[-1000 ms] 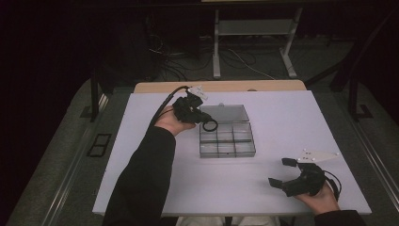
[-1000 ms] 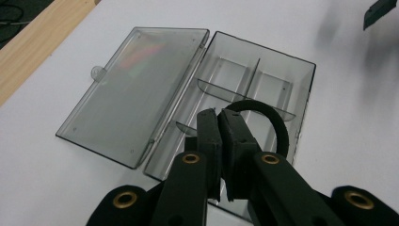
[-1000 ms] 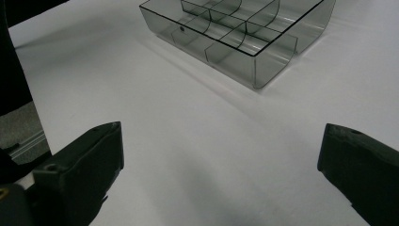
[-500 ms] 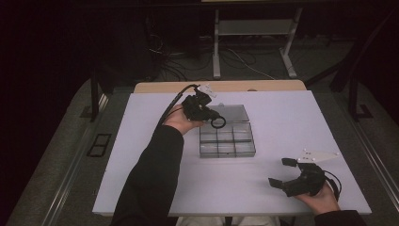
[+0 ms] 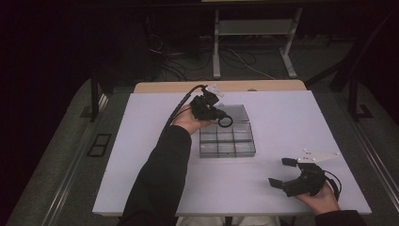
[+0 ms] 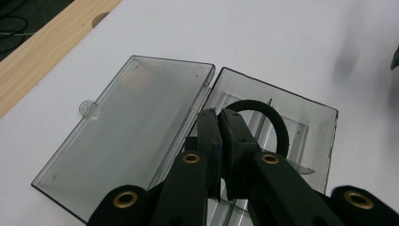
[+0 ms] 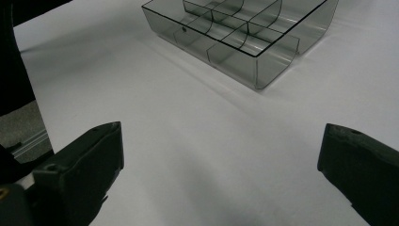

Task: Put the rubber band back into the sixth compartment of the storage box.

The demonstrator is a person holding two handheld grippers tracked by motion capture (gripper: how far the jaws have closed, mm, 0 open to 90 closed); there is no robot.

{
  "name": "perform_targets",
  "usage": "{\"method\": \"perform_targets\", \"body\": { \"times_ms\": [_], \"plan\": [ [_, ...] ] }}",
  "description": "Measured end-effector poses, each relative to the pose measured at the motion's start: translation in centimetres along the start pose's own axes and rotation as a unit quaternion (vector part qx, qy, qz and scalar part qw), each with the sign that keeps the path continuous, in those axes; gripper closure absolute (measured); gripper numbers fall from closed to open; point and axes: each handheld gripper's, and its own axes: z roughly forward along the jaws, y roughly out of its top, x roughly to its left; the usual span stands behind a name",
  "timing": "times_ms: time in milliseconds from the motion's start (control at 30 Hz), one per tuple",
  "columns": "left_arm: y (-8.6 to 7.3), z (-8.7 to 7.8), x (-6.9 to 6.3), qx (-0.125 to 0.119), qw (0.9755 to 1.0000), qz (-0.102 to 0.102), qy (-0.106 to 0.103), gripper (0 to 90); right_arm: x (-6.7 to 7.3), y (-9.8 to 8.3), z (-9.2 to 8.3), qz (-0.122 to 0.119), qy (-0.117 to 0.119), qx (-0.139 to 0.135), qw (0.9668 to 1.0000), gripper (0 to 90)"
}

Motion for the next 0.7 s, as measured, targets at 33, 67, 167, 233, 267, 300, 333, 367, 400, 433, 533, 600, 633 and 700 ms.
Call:
{"method": "perform_targets", "body": {
  "times_ms": [33,67,167,233,267,300,333,367,400,433,533,600,633,700],
  "plan": [
    [0.0,0.1,0.0,0.001,1.0000,-0.001,0.000,86.0,0.0,0.0,0.0,0.000,0.000,0.000,1.0000,0.2],
    [0.1,0.2,0.0,-0.001,1.0000,-0.001,-0.001,86.0,0.0,0.0,0.0,0.001,0.000,0.000,1.0000,0.2],
    [0.1,0.6,-0.1,-0.008,0.9999,-0.008,-0.001,86.0,0.0,0.0,0.0,0.002,0.001,0.001,1.0000,0.2],
    [0.1,0.9,0.0,-0.005,1.0000,-0.006,-0.001,86.0,0.0,0.0,0.0,0.001,0.001,0.001,1.0000,0.2],
    [0.1,1.0,0.0,-0.005,1.0000,-0.008,-0.001,86.0,0.0,0.0,0.0,0.001,0.001,0.001,1.0000,0.2],
    [0.1,1.2,0.0,-0.005,1.0000,-0.008,-0.001,86.0,0.0,0.0,0.0,0.002,0.000,0.001,1.0000,0.2],
    [0.1,1.3,0.0,-0.006,0.9999,-0.009,-0.002,86.0,0.0,0.0,0.0,0.001,0.000,0.000,1.0000,0.2],
    [0.1,1.5,0.0,-0.009,0.9999,-0.012,-0.002,86.0,0.0,0.0,0.0,0.001,0.000,0.000,1.0000,0.2],
    [0.1,1.7,0.0,-0.008,0.9999,-0.011,-0.002,86.0,0.0,0.0,0.0,0.001,0.000,0.000,1.0000,0.2],
    [0.1,1.8,0.0,-0.009,0.9999,-0.011,-0.001,86.0,0.0,0.0,0.0,0.001,0.000,0.001,1.0000,0.2],
    [0.1,2.3,0.1,-0.011,0.9998,-0.015,-0.004,86.0,0.0,0.0,0.0,-0.001,0.000,0.000,1.0000,0.2],
    [0.1,2.6,0.1,-0.011,0.9998,-0.016,-0.005,86.0,0.0,0.0,0.0,0.000,0.001,0.001,1.0000,0.2],
    [0.0,2.8,0.1,-0.012,0.9997,-0.019,-0.006,86.0,0.0,0.0,0.0,0.000,0.001,0.002,1.0000,0.2],
    [-0.1,3.2,0.1,-0.015,0.9996,-0.023,-0.005,86.0,0.0,0.0,0.1,0.001,0.001,0.002,1.0000,0.2]
  ]
}}
